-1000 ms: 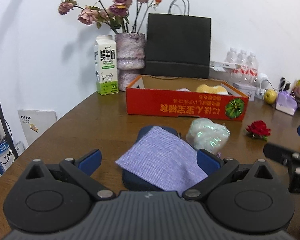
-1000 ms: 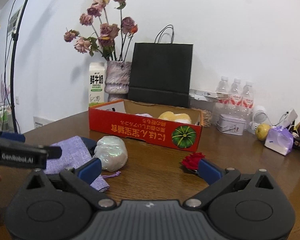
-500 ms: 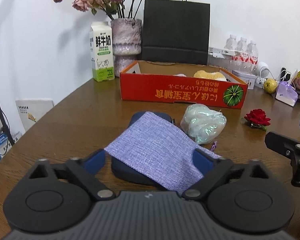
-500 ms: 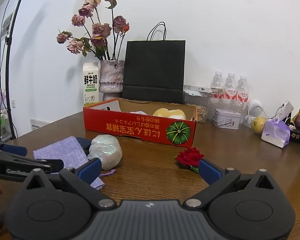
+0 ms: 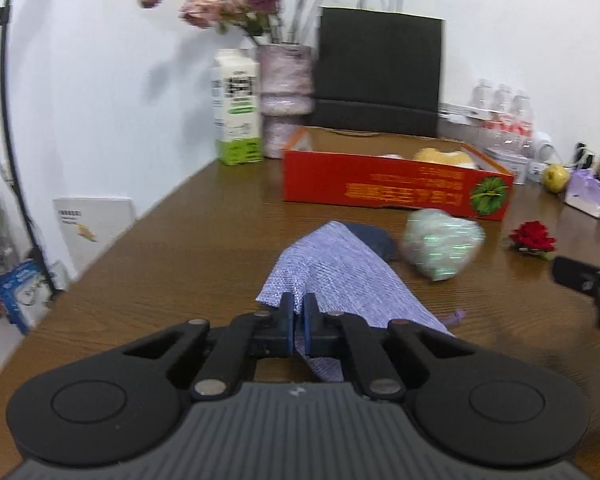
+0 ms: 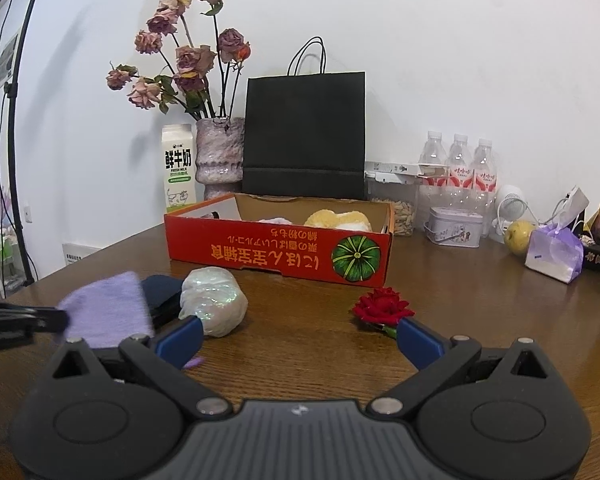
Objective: Organize objects
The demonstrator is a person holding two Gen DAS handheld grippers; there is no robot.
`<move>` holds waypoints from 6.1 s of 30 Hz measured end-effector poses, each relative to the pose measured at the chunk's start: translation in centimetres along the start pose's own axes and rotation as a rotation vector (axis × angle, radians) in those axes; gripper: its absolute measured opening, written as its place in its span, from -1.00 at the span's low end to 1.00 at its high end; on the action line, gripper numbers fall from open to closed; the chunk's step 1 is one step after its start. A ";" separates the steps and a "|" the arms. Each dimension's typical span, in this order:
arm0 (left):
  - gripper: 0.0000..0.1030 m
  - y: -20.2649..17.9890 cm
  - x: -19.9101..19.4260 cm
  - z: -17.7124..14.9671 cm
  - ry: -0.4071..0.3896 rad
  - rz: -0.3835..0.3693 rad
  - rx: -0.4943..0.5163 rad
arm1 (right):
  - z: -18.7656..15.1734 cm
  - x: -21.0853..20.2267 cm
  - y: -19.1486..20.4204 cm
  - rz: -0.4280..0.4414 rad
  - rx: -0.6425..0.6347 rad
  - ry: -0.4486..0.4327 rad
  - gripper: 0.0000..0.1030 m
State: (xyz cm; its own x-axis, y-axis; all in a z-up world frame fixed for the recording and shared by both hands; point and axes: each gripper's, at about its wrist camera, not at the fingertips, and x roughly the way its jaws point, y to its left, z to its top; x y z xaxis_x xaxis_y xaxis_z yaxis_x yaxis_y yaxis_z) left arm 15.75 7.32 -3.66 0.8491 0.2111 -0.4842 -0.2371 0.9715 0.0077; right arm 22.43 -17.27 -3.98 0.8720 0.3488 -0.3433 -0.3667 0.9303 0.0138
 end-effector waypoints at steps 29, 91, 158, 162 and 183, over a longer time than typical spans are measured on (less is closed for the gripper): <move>1.00 1.6 4.1 0.3 0.205 0.178 -0.121 | 0.1 0.0 -0.1 0.010 0.005 0.000 1.00; -0.79 1.4 4.0 3.9 -0.117 0.023 -0.026 | 2.2 6.7 4.7 0.125 -0.074 -0.002 -0.30; -0.79 -4.6 11.0 14.1 -0.151 -0.078 -0.032 | 9.8 12.3 3.4 0.018 0.071 -0.143 -0.30; -0.78 -5.0 12.4 15.4 -0.159 -0.075 -0.045 | 10.4 13.6 3.1 0.015 0.076 -0.144 -0.30; -0.78 -6.2 18.1 20.1 -0.179 -0.086 -0.045 | 13.3 20.7 1.3 -0.022 0.103 -0.136 -0.30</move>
State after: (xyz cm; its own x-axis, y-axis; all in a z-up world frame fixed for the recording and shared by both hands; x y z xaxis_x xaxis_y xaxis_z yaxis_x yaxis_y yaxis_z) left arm 42.10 7.31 5.13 0.9365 0.1469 -0.3183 -0.1773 0.9818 -0.0684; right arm 44.33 -7.35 1.44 0.9180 0.3340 -0.2140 -0.3180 0.9421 0.1062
